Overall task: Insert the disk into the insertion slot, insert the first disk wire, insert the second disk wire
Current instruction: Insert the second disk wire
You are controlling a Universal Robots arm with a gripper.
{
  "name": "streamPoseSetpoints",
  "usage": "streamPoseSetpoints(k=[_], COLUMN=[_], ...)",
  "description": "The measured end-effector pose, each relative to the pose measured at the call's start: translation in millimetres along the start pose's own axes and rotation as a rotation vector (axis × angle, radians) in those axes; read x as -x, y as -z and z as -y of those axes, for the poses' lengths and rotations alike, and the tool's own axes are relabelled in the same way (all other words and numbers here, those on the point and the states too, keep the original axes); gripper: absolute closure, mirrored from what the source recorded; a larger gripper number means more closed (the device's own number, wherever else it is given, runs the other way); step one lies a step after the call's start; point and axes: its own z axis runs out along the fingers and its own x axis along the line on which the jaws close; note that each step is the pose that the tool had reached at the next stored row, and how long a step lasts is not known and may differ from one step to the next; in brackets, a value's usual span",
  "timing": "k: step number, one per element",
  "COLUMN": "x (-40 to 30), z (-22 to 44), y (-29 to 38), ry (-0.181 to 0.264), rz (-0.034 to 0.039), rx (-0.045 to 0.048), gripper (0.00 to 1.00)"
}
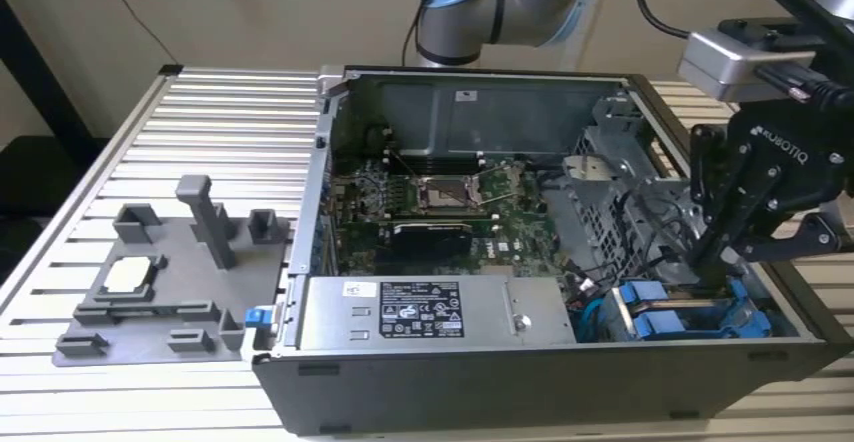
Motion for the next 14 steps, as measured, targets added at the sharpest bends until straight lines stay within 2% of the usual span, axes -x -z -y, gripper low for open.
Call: streamPoseSetpoints(k=[2,3,11,14], x=[-0.3,-0.5,-7.8,-11.2], z=[0.2,0.3,0.3,0.3], y=[-0.1,0.0,-1.4,-2.1], ry=[0.000,0.000,0.002,0.003], rz=[0.0161,0.0288,0.1752,0.2235], rx=[-0.0006,-0.0013,-0.0096,-0.0123], gripper=[0.84,0.84,0.84,0.84])
